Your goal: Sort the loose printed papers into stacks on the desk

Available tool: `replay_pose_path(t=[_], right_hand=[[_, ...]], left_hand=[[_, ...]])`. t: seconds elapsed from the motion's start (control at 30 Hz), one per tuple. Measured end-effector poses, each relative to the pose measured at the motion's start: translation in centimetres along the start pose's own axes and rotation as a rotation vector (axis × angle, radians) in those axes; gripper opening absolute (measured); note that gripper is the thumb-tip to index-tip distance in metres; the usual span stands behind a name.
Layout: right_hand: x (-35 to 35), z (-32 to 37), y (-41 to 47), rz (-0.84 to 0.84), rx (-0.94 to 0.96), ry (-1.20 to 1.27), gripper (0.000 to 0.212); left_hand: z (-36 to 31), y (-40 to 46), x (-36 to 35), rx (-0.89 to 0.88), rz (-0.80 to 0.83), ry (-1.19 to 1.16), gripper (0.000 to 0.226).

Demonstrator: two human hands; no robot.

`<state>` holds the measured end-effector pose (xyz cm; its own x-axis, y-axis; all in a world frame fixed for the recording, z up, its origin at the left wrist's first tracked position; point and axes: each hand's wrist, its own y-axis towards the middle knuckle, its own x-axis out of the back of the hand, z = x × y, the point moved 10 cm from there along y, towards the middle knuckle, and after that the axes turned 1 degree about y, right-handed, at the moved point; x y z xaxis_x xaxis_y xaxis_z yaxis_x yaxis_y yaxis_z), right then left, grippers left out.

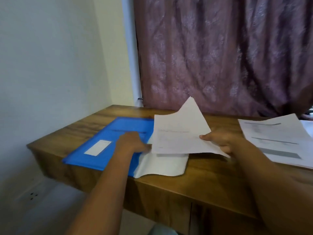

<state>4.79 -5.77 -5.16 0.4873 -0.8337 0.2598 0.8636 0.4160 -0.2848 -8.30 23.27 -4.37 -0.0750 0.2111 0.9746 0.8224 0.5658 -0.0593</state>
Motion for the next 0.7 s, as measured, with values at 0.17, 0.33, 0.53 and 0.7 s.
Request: replay_pose_path(t=[0.17, 0.33, 0.53, 0.7], right_hand=[[2.0, 0.7, -0.2, -0.108, 0.053, -0.414, 0.049], [2.1, -0.8, -0.4, 0.007, -0.065, -0.331, 0.071], [-2.0, 0.9, -0.3, 0.034, -0.036, -0.232, 0.038], [-2.5, 1.3, -0.9, 0.031, -0.068, -0.212, 0.038]], left_hand=[[-1.0, -1.8, 0.0, -0.129, -0.127, 0.078, 0.049], [-1.0, -1.9, 2.8, -0.211, -0.248, -0.029, 0.023], [-0.3, -2.7, 5.1, -0.200, -0.339, -0.105, 0.026], [1.2, -2.5, 6.2, -0.154, -0.366, -0.149, 0.035]])
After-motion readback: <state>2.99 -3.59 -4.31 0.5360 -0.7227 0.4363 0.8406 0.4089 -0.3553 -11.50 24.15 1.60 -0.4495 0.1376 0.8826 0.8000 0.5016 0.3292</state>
